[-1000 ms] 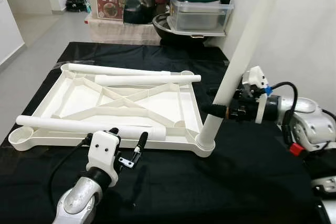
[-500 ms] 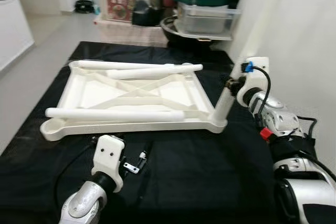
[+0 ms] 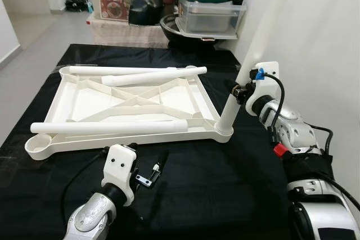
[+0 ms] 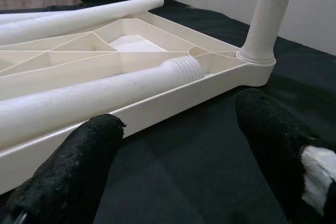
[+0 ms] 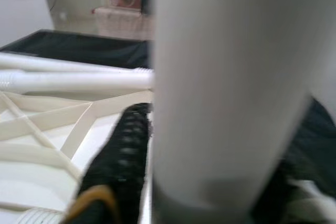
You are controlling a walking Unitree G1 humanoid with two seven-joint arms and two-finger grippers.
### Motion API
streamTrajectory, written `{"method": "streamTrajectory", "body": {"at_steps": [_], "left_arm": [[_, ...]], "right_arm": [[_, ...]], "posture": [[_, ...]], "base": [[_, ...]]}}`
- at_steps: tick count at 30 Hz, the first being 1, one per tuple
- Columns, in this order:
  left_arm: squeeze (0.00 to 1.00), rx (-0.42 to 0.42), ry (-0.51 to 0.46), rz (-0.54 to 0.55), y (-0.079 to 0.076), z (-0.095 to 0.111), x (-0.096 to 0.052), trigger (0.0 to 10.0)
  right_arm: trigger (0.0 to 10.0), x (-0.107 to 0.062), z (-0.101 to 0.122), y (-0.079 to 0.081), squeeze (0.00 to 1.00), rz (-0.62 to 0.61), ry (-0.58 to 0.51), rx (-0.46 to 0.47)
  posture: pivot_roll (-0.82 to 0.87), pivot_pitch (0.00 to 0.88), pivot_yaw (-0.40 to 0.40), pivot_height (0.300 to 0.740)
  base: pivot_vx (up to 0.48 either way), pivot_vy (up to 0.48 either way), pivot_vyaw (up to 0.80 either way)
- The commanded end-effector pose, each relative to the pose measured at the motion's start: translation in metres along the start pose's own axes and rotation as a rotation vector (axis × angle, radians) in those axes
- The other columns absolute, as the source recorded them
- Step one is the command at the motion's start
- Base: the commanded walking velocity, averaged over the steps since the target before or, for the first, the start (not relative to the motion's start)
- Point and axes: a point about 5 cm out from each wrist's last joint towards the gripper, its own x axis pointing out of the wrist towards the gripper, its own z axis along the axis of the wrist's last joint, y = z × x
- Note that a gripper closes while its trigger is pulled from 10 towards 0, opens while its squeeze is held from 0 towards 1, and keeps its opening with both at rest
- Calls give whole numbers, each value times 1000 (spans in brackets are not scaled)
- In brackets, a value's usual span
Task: Building children table
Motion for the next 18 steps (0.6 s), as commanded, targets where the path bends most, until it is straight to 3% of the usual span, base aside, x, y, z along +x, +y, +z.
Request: {"method": "streamTrajectory", "body": {"at_steps": [1, 2, 5, 6, 7, 8, 10, 13, 18], "left_arm": [[0, -10, 27, -15, -1, -5, 0, 10000], [0, -13, 29, -25, -2, -6, 0, 10000], [0, -19, 30, -33, -2, -6, -1, 10000], [0, -19, 30, -33, -2, -6, -1, 10000], [0, -24, 32, -45, -2, -6, -1, 10000], [0, -24, 32, -45, -2, -6, -1, 10000], [0, -29, 36, -66, -3, -6, -1, 10000], [0, -26, 38, -66, -1, -6, -1, 10000], [0, -22, 38, -58, 0, -7, 0, 10000]], "right_arm": [[10000, 1, 6, 4, 1000, 23, -17, -4], [10000, -1, 12, 8, 0, 82, -37, 2], [10000, -7, 22, 18, 0, 240, -83, -4], [10000, -7, 22, 18, 0, 240, -83, -4], [10000, -16, 27, 23, 0, 380, -117, -33], [10000, -16, 27, 23, 0, 380, -117, -33], [10000, -31, 28, 25, 0, 570, -109, -87], [10000, -33, 19, 19, 0, 598, -48, -129], [10000, -26, -1, 3, 0, 452, 40, -132]], "posture": [[69, 0, -112, 740], [71, 0, -114, 740], [71, 0, -112, 740], [71, 0, -112, 740], [68, 0, -112, 740], [68, 0, -112, 740], [67, 0, -114, 740], [64, 0, -116, 740], [68, 0, -117, 740]], "base": [[0, 0, 0], [0, 0, 0], [0, 0, 0], [0, 0, 0], [0, 0, 0], [0, 0, 0], [0, 0, 0], [0, 0, 0], [0, 0, 0]]}}
